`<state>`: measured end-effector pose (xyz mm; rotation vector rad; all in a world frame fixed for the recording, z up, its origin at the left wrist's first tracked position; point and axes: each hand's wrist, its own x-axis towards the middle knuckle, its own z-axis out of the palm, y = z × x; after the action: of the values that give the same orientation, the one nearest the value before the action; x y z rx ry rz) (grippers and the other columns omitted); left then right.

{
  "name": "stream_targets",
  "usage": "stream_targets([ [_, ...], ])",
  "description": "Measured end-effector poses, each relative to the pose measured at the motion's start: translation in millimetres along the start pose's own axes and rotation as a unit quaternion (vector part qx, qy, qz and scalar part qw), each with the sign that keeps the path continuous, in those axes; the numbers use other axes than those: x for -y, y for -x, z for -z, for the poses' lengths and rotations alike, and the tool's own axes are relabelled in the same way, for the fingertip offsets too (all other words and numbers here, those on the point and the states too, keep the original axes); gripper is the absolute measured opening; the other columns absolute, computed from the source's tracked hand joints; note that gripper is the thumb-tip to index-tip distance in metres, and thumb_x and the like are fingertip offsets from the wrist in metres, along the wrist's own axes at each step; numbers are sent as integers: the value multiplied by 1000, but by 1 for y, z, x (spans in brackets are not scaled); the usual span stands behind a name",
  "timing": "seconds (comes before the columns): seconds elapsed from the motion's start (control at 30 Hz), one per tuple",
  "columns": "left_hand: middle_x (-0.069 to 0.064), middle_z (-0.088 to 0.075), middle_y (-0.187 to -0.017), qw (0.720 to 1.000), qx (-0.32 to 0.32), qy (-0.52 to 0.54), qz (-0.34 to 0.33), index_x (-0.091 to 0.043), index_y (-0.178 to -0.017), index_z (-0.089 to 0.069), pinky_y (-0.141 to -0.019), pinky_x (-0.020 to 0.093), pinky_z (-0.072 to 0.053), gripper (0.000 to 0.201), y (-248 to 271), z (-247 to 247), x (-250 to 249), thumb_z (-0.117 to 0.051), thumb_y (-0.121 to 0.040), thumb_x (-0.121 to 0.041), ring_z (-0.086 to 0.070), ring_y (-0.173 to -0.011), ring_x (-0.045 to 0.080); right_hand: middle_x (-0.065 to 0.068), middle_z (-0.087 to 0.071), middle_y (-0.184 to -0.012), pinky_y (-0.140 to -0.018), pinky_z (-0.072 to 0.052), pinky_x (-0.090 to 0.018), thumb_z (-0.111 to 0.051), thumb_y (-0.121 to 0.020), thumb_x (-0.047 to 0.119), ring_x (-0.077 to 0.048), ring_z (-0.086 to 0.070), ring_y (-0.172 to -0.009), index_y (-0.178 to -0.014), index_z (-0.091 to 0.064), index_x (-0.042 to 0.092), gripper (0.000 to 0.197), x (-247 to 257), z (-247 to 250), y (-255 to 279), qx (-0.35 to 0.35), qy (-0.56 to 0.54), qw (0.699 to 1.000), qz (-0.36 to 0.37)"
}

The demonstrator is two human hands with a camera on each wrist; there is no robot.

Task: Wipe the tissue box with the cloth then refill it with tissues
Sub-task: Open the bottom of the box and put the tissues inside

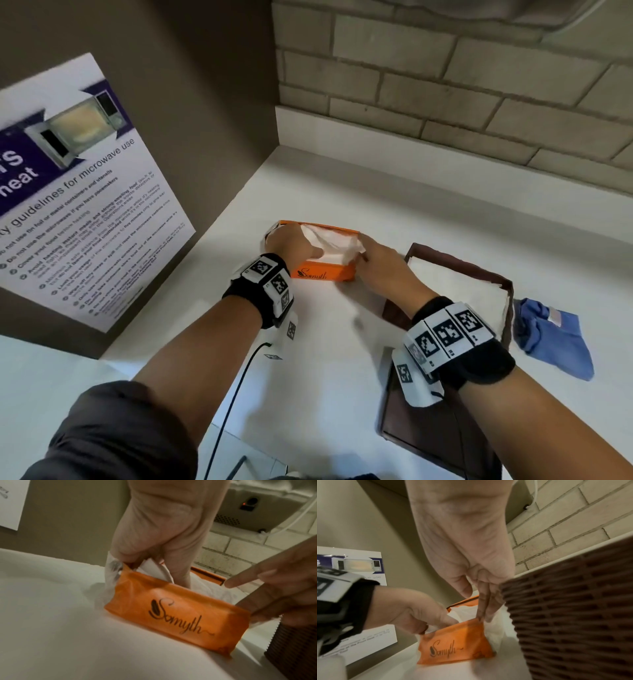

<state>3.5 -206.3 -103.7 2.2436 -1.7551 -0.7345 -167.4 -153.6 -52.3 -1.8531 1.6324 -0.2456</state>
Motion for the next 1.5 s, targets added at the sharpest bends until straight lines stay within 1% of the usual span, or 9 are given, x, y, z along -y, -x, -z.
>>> stream_targets([
  [0.27,-2,-60,-123,961,118,237,-78,-18,-125,-56,-94,29,-47,58,17,34,8,-82,-73,-20,-59,-114,16,2,-63,-114,-91,-46,-34,-51,-93,37,-20,-58,-108,-129,-46,18,42,-12,6,-18,11,-67,997,-36],
  [0.43,-1,-71,-114,923,183,305,-146,-15,-121,-63,-89,23,-53,45,31,64,12,-75,-78,-19,-68,-104,11,8,-60,-108,-80,-43,-25,-80,-63,55,-13,-56,-103,-131,-42,22,85,-12,9,-15,44,-145,988,-33],
  [0.57,-7,-76,-97,915,155,350,-125,-19,-107,-67,-72,15,-52,19,39,79,7,-65,-91,-29,-72,-89,5,9,-58,-98,-72,-42,-23,-86,-57,51,-11,-55,-94,-131,-41,23,90,-13,9,-15,33,-185,982,-32],
  [0.77,-7,-75,-102,909,143,376,-112,-21,-108,-65,-81,20,-53,19,43,87,0,-60,-94,-32,-71,-93,7,3,-58,-97,-90,-52,-38,-85,-64,42,-17,-59,-97,-124,-44,16,77,-15,9,-14,-1,-222,973,-57],
  [0.87,-9,-75,-99,907,136,387,-100,-23,-104,-65,-81,22,-52,15,45,91,0,-59,-94,-32,-71,-91,6,5,-55,-87,-84,-51,-31,-83,-69,36,-13,-58,-85,-129,-42,15,75,-12,11,-12,5,-225,973,-56],
  [1.07,-2,-72,-111,893,121,424,-89,-20,-113,-63,-84,23,-55,20,54,107,-2,-56,-95,-28,-70,-97,11,4,-55,-116,-88,-45,-31,-76,-67,55,-19,-54,-113,-145,-29,20,98,-5,27,-2,1,-237,971,-30],
  [1.2,-3,-72,-104,855,126,496,-82,-15,-116,-61,-71,15,-57,23,64,120,-16,-52,-98,-25,-72,-85,3,7,-62,-121,-103,-40,-34,-74,-55,66,-11,-59,-109,-145,-31,16,112,-1,46,14,23,-429,903,-12],
  [1.37,0,-75,-103,819,125,556,-63,-13,-121,-61,-75,22,-59,29,73,110,-55,-57,-95,-26,-73,-90,11,-5,-68,-122,-94,-51,-32,-62,-84,43,-20,-64,-113,-129,-56,10,57,4,69,43,37,-576,817,16],
  [1.5,9,-66,-123,833,153,529,-52,-11,-131,-47,-85,34,-58,44,83,81,-89,-64,-91,-20,-68,-107,23,-9,-70,-116,-89,-56,-37,-58,-94,23,-23,-68,-102,-121,-59,10,30,-13,86,61,-75,-546,835,-12],
])
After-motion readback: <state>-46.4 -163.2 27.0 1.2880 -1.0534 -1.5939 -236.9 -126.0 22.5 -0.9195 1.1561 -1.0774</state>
